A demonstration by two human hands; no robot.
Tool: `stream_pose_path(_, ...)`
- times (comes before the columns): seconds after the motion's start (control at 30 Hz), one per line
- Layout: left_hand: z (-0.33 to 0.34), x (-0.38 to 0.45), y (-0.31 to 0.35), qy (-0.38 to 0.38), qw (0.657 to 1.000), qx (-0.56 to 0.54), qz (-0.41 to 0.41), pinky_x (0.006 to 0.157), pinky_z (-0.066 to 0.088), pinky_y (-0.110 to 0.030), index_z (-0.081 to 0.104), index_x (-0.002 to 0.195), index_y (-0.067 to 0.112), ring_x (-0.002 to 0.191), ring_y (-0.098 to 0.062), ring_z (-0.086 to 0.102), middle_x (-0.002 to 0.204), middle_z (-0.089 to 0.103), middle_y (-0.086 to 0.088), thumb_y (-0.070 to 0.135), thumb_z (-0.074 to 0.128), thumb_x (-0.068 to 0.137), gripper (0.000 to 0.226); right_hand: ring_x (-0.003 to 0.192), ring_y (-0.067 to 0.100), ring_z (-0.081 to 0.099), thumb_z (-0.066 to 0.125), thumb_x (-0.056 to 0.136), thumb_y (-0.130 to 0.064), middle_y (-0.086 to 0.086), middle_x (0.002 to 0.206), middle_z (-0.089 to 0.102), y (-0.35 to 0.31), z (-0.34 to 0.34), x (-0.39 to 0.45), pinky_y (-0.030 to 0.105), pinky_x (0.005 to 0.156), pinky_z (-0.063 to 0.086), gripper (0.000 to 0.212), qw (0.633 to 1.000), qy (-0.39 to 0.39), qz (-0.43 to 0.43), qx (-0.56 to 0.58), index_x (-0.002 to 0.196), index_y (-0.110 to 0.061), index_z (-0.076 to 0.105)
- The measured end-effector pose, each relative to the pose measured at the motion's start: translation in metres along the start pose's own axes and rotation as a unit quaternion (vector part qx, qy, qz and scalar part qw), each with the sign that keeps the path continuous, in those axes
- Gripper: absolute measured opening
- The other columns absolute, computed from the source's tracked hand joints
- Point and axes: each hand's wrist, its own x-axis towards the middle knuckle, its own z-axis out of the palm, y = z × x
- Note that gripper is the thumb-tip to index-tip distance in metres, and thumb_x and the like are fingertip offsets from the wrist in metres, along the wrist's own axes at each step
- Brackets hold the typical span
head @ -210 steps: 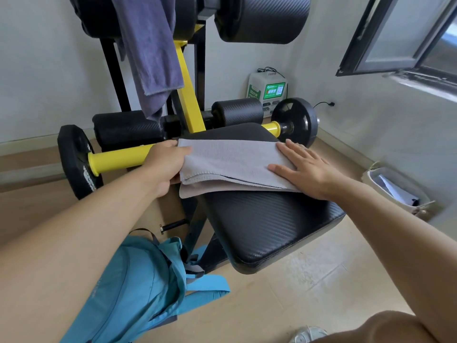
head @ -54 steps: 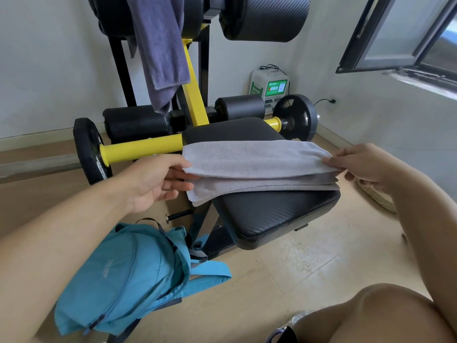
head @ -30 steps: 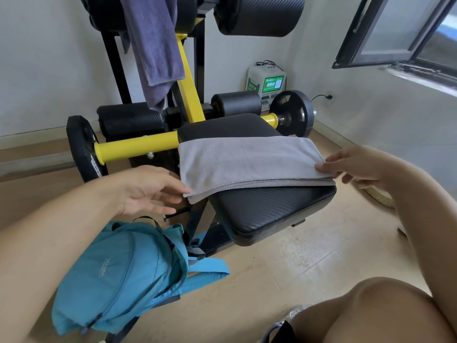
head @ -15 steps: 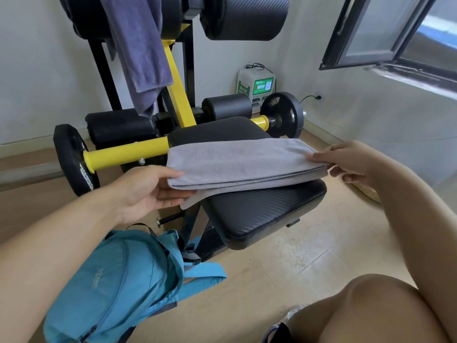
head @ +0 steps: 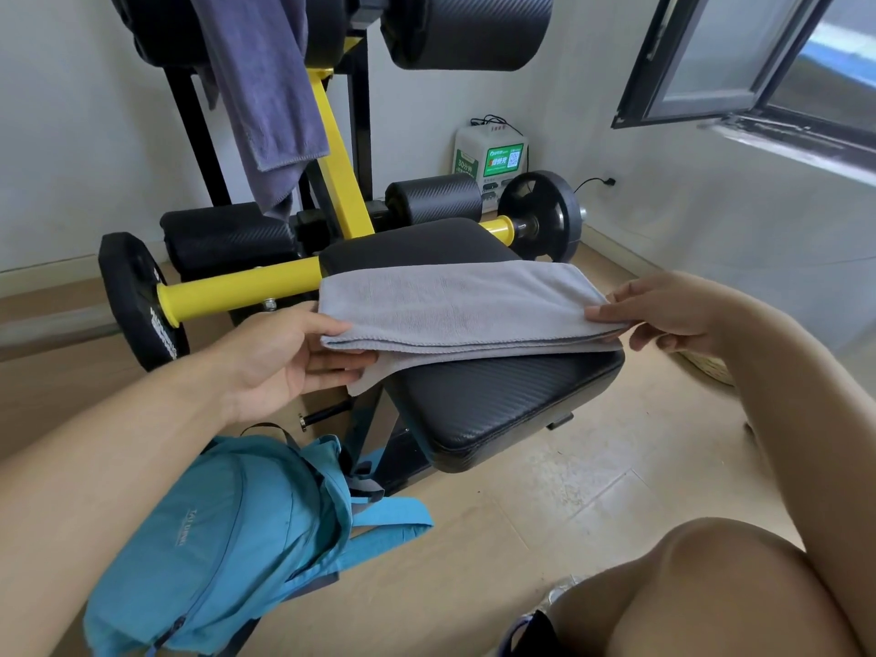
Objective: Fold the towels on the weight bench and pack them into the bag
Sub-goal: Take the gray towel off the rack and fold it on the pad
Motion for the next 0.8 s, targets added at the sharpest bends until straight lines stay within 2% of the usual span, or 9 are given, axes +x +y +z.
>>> stream_pose_path(0.1,-0.001,0.000,0.000,-0.025,1.000,-0.011,0.015,0.095,0.054,-0.046,0.061,0.133,0.030,0.107,-0.032,0.073,0.120,0.075,-0.010,0.005,0.050,0.100,0.044,0.053,0.013,0.048,0.084,0.079,-0.029,0.003,0.073,0.063,0.004,-0.001,0.001,0.021,0.040,0.019,0.035,1.000,-0.017,0.007,-0.025,0.097,-0.003,0.068)
stream_pose_path(0.33,-0.002,0.004,-0.003,-0.025,0.999,0.022,0.038,0.092,0.057,-0.050,0.054,0.141,0.041,0.102,-0.028,0.075,0.119,0.075,-0.004,0.003,0.051,0.102,0.055,0.059,0.014,0.048,0.084,0.079,-0.029,0.003,0.069,0.058,0.002,0.001,0.001,0.021,0.041,0.021,0.029,0.999,-0.017,0.008,-0.051,0.086,-0.007,0.066)
stream_pose_path(0.4,-0.005,0.006,-0.007,-0.018,0.999,0.031,0.024,0.093,0.057,-0.049,0.055,0.139,0.039,0.105,-0.026,0.074,0.120,0.075,-0.001,0.004,0.057,0.099,0.053,0.060,0.014,0.048,0.085,0.078,-0.029,0.004,0.071,0.059,0.001,0.002,0.000,0.021,0.042,0.022,0.033,0.998,-0.012,0.008,-0.067,0.092,-0.005,0.068)
stream_pose_path(0.47,-0.006,0.007,-0.009,0.000,0.999,0.032,0.002,0.096,0.056,-0.048,0.062,0.133,0.028,0.107,-0.027,0.072,0.120,0.075,-0.005,0.009,0.063,0.096,0.041,0.062,0.015,0.048,0.087,0.076,-0.032,0.004,0.073,0.060,0.000,0.003,-0.001,0.022,0.042,0.024,0.040,0.997,-0.005,0.011,-0.078,0.098,-0.004,0.068)
stream_pose_path(0.53,-0.005,0.010,-0.010,0.031,0.999,0.026,-0.010,0.088,0.058,-0.041,0.066,0.127,0.018,0.098,-0.023,0.073,0.117,0.076,-0.009,0.020,0.069,0.094,0.033,0.065,0.016,0.048,0.087,0.073,-0.042,0.004,0.076,0.061,-0.001,0.005,-0.001,0.023,0.044,0.025,0.049,0.996,0.011,0.011,-0.088,0.100,-0.005,0.068)
stream_pose_path(0.63,0.000,0.020,-0.012,0.090,0.996,0.012,0.000,0.065,0.055,-0.030,0.066,0.123,0.013,0.085,-0.018,0.073,0.111,0.077,-0.007,0.028,0.074,0.090,0.037,0.067,0.019,0.046,0.073,0.078,-0.065,0.006,0.080,0.060,-0.002,0.011,0.003,0.026,0.047,0.027,0.063,0.995,0.061,0.003,-0.082,0.100,-0.006,0.069)
stream_pose_path(0.73,0.005,0.032,-0.013,0.141,0.990,0.017,0.003,0.065,0.054,-0.031,0.064,0.121,0.012,0.087,-0.019,0.072,0.109,0.075,-0.008,0.030,0.080,0.086,0.043,0.066,0.022,0.042,0.052,0.083,-0.079,0.008,0.077,0.055,-0.004,0.019,0.009,0.027,0.051,0.029,0.073,0.991,0.097,0.014,-0.088,0.097,-0.009,0.069)
stream_pose_path(0.8,0.007,0.037,-0.013,0.136,0.990,0.019,-0.012,0.070,0.056,-0.033,0.064,0.120,0.012,0.092,-0.022,0.072,0.108,0.076,-0.007,0.035,0.083,0.081,0.049,0.070,0.024,0.043,0.050,0.083,-0.081,0.007,0.081,0.055,-0.003,0.023,0.016,0.028,0.055,0.030,0.075,0.989,0.101,0.016,-0.103,0.096,-0.010,0.071)
